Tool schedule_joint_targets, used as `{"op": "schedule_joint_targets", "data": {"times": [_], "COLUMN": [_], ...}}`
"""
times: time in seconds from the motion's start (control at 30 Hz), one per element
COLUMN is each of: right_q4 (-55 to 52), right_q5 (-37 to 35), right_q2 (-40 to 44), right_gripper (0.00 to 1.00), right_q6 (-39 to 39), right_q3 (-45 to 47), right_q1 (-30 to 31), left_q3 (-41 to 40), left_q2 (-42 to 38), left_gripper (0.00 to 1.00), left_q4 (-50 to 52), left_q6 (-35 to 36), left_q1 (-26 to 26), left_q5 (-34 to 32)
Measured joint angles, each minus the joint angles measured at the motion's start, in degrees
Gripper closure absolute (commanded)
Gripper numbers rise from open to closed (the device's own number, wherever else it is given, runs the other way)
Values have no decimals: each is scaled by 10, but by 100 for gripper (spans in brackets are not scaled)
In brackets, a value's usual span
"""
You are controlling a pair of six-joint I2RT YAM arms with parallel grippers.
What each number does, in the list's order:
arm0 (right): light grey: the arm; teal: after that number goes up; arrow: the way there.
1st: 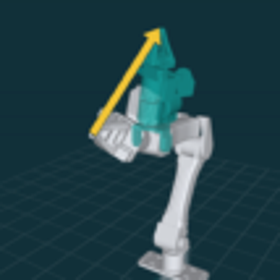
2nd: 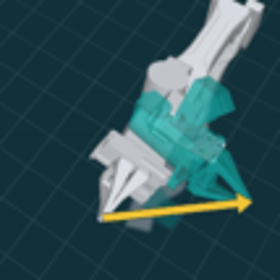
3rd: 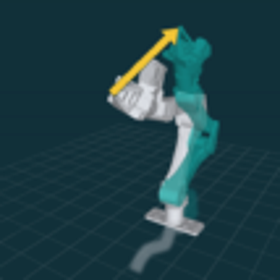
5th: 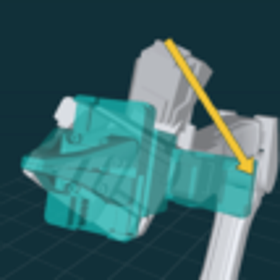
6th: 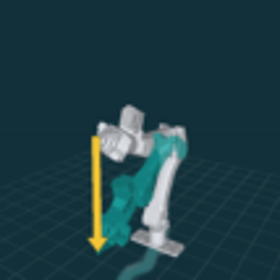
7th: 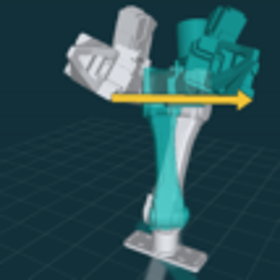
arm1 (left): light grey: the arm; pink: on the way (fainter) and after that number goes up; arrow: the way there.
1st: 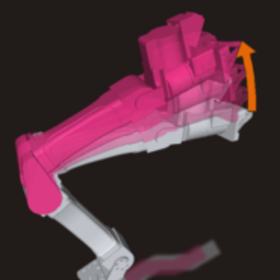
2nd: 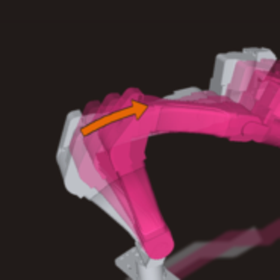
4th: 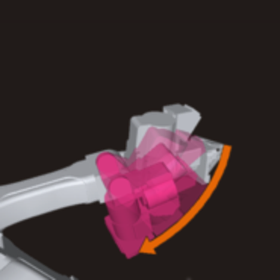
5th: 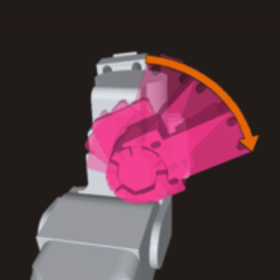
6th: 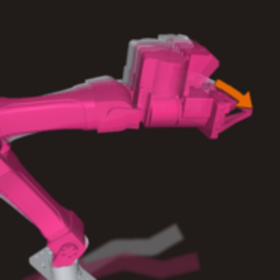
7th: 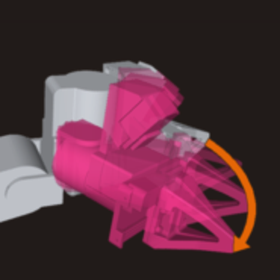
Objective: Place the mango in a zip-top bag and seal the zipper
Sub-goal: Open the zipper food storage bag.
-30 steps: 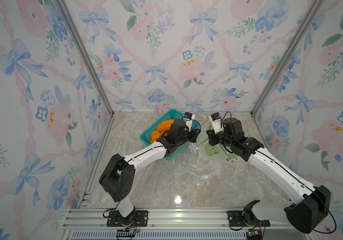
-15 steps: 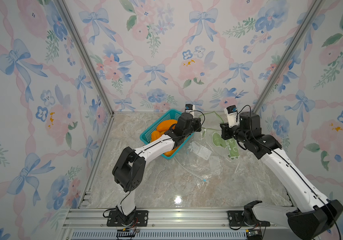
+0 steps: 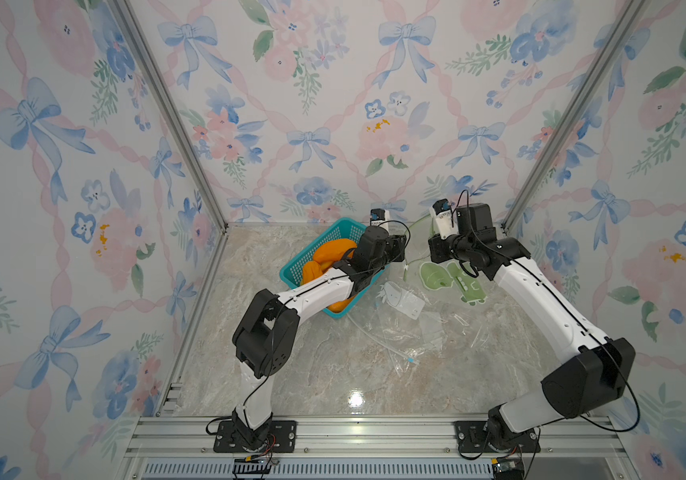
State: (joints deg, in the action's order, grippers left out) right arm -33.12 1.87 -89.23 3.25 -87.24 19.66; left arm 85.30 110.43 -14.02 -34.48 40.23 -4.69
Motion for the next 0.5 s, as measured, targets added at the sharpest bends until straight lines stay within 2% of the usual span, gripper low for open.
{"op": "schedule_joint_targets", "data": {"times": [0.13, 0.23, 0.4, 0.5], "right_q4": [-2, -1, -1, -1], "right_q5": [1, 1, 1, 1], "right_q2": [-10, -10, -11, -12], "right_gripper": [99, 98, 96, 96], "right_q6": [-2, -2, -5, -7], "right_q3": [0, 0, 0, 0], "right_q1": [13, 23, 39, 49], "left_q3": [-61, -97, -108, -88], "left_q2": [-34, -72, -118, -118], "left_gripper": [29, 20, 16, 15], "left_q4": [7, 10, 20, 68], "left_q6": [2, 6, 29, 56], "left_q1": [-17, -32, -63, -84], "left_q5": [-8, -26, -60, -85]}}
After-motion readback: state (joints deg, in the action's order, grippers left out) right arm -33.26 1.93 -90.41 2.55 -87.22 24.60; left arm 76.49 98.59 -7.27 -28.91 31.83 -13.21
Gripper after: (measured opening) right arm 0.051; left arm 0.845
